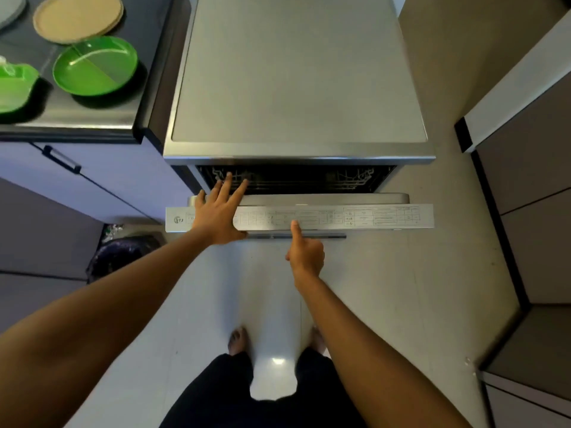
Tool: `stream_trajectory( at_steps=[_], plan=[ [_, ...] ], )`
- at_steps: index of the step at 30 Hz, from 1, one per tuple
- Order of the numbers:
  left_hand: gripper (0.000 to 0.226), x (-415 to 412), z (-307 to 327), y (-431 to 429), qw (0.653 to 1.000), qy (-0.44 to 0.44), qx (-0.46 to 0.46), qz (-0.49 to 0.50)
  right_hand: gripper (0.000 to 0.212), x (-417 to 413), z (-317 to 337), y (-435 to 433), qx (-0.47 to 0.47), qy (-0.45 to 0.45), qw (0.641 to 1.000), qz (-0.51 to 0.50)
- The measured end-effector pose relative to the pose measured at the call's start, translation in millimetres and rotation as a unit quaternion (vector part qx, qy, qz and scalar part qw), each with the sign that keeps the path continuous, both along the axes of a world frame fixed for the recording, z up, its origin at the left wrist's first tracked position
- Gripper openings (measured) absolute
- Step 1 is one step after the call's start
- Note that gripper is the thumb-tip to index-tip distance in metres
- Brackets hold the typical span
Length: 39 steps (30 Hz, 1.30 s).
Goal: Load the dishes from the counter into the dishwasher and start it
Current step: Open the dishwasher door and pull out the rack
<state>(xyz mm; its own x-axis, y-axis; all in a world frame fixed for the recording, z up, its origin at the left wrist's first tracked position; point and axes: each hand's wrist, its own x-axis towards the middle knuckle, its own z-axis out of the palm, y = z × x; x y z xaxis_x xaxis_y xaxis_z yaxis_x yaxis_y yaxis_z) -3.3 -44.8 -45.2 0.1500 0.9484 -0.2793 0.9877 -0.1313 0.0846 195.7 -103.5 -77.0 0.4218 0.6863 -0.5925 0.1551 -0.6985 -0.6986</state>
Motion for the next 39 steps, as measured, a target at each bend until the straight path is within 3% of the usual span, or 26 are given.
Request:
stream_trajectory(
  at_steps=[4,8,11,16,23,27,39],
  plan=[
    [0.117,0.5,-6.3,-23.9,0.999,-0.019,-0.042,0.013,0.048,8.6,11.1,-13.0,0.162,-0.140,0.971,0.107],
    [0.103,8.4,-11.3,-62.2,0.994,-0.061,-0.071,0.054,0.014,27.3,18.4,-7.2,0.287,-0.261,0.894,0.226],
    [0.085,20.5,-17.0,-96.4,0.985,-0.087,-0.101,0.105,0.031,56.0,1.1,-14.3,0.195,-0.311,0.856,0.363],
    [0.068,42.3,-35.0,-153.4,0.971,-0.075,-0.171,0.148,0.034,89.1,-33.3,-73.2,0.121,-0.288,0.819,0.481],
    [0.055,47.0,-84.2,-229.5,0.963,-0.076,-0.234,0.114,0.023,80.3,-76.0,-155.5,0.040,-0.267,0.841,0.468],
    [0.054,43.0,-120.3,-257.0,0.957,-0.077,-0.263,0.093,0.021,77.9,-108.5,-187.5,0.036,-0.282,0.836,0.470],
    [0.051,56.3,-228.0,-338.5,0.962,-0.047,-0.257,0.080,0.025,84.4,-214.0,-245.8,0.018,-0.305,0.776,0.552]
  ],
)
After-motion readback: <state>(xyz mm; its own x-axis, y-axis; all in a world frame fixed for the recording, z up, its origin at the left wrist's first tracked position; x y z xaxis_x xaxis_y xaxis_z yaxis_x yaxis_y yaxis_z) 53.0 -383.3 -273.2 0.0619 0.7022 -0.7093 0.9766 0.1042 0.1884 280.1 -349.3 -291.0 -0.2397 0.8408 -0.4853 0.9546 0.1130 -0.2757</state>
